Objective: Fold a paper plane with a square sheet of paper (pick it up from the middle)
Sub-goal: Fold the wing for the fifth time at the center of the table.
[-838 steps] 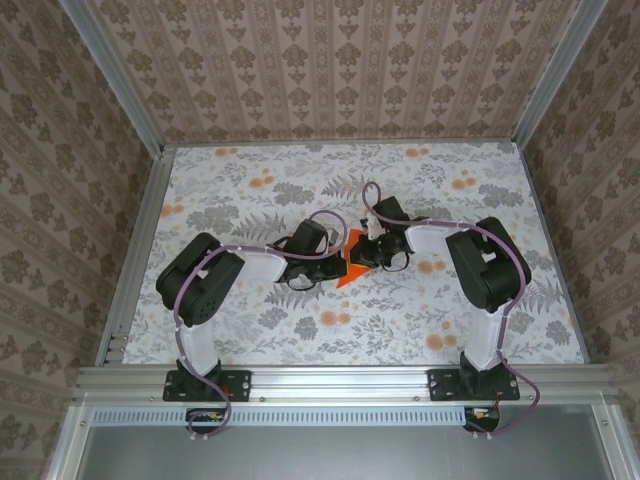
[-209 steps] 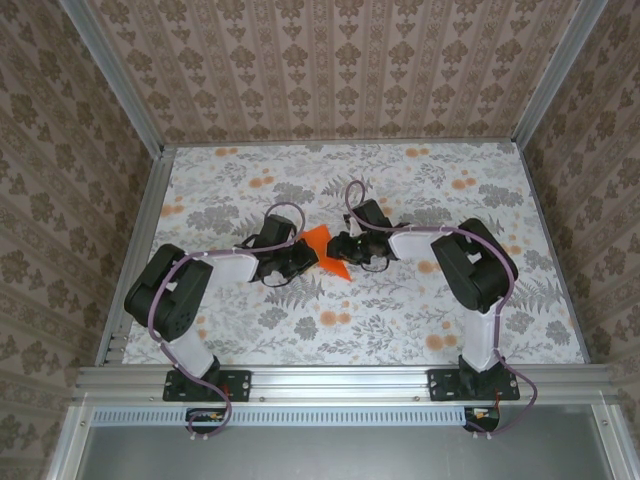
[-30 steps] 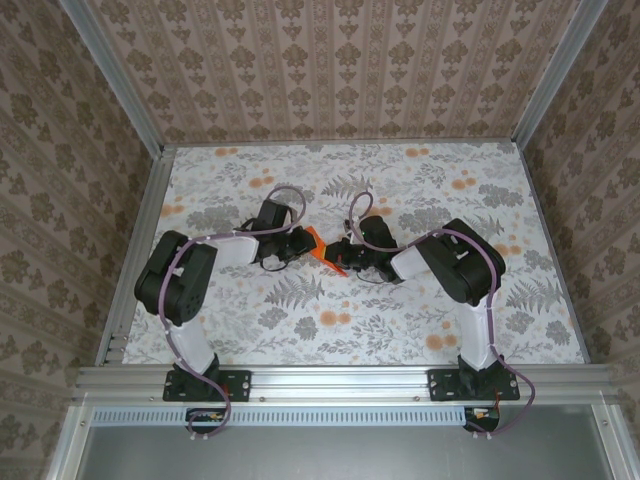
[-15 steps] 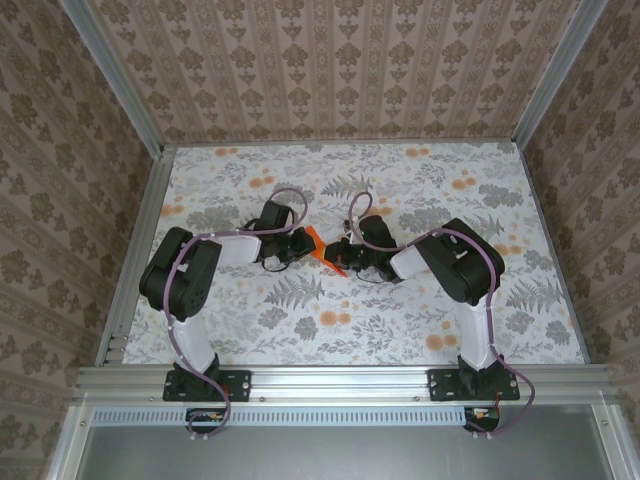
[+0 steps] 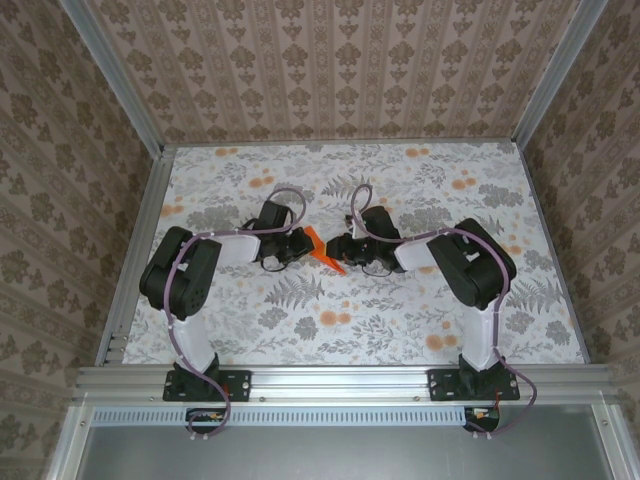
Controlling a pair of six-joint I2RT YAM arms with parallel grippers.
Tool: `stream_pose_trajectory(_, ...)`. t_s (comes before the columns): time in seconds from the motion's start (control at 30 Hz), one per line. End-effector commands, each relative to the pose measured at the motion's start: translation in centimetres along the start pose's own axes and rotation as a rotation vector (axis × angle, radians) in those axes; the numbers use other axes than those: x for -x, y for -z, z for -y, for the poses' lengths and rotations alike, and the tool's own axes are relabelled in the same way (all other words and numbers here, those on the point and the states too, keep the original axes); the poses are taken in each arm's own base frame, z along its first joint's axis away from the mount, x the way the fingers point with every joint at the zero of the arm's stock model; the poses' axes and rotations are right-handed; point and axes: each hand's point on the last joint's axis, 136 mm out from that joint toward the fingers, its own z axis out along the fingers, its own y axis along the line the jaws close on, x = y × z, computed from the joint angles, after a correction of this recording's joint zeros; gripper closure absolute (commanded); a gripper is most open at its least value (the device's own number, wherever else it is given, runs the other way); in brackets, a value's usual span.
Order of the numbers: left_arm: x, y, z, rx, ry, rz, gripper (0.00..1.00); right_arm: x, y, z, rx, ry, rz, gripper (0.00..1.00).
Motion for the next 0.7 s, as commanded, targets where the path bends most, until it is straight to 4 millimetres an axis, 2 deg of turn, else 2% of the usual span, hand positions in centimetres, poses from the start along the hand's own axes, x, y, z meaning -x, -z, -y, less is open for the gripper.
stream_pose_trajectory(0.0,0.0,-0.4,-0.9,0.023,0.026,-0.017,0.87,-0.8,1.3,-0.8,-0.02,0.134,-0.07,0.72)
stream_pose_trajectory(0.27,0.0,-0.5,-0.7,0.014,0.027,-0.024,0.87,-1.9,2.4,-0.4,-0.087,0.375,-0.142,0.7)
stream_pose_trajectory(0.47,0.1,-0.5,-0.5,0.01,0.026,-0.025,0.87,-2.7,1.8,-0.6,-0.097,0.427,-0.183,0.68)
stream_pose_trajectory(0.67,0.0,-0.5,-0.5,0.009,0.024,-0.028,0.87,-2.5,0.7,-0.4,-0.106,0.445,-0.188,0.68)
